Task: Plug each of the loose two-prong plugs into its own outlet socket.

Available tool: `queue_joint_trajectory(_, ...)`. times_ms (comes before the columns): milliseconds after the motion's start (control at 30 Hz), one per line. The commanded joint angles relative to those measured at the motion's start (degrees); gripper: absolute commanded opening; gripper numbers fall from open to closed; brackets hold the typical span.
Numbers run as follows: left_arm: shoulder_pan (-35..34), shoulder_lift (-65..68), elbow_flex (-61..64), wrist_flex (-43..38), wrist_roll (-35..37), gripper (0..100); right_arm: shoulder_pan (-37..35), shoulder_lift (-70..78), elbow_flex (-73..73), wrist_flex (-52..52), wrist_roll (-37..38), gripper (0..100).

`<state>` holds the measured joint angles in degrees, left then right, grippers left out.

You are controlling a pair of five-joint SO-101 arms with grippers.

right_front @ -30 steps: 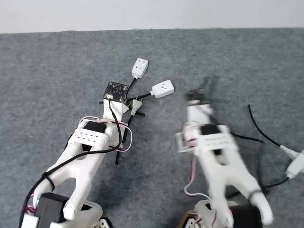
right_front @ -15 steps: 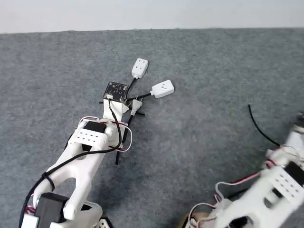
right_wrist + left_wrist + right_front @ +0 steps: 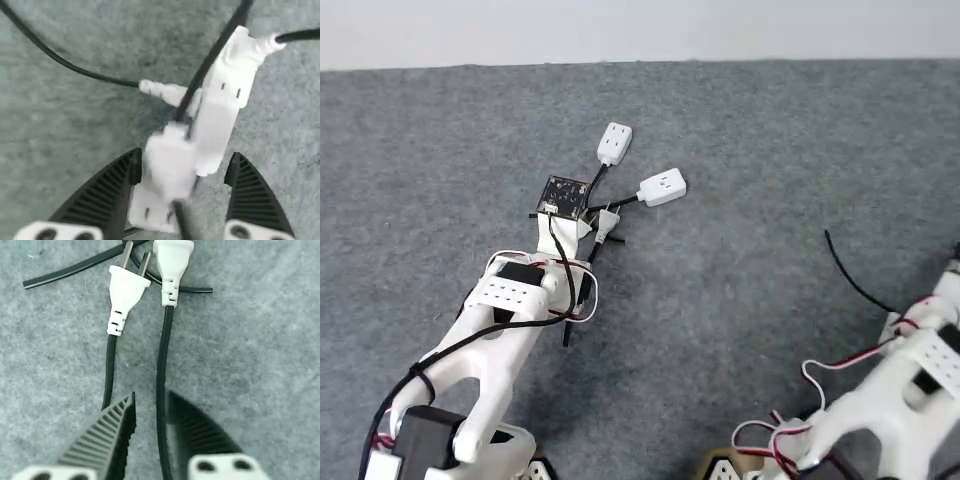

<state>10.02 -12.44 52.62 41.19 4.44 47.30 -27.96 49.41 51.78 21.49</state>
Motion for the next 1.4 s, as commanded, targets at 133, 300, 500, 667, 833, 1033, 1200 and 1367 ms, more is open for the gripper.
queue_joint_trajectory(133,1.93,-1.76,-6.11,-2.29,-9.93,27,-3.38,-4.26,-6.77,11.30,-8.97,13.9)
queue_joint_trajectory(300,3.16,-0.79,-14.81,-2.64,-10.20,28,-10.86,-2.59,0.88,11.91,-11.96,13.6)
queue_joint_trajectory(500,10.55,11.08,-27.12,-2.90,-16.62,28,-14.55,-0.48,8.88,-0.04,-13.27,13.6)
queue_joint_trajectory(667,13.89,27.69,-41.10,-2.99,-26.73,28,-14.73,0.84,8.97,-0.66,-13.27,13.6)
queue_joint_trajectory(833,12.57,44.57,-58.51,-3.16,-32.18,28,-14.55,1.63,8.97,-1.27,-11.16,13.6)
queue_joint_trajectory(1033,10.64,55.03,-71.43,-2.99,-32.44,28,-14.81,1.71,8.97,-1.36,-10.90,13.6)
queue_joint_trajectory(1200,10.02,57.76,-73.19,-3.08,-32.44,28,-14.90,1.71,8.97,-1.36,-10.90,13.6)
queue_joint_trajectory(1367,9.93,62.59,-73.98,-4.66,-32.53,28,-14.90,1.71,8.97,-1.36,-10.90,13.6)
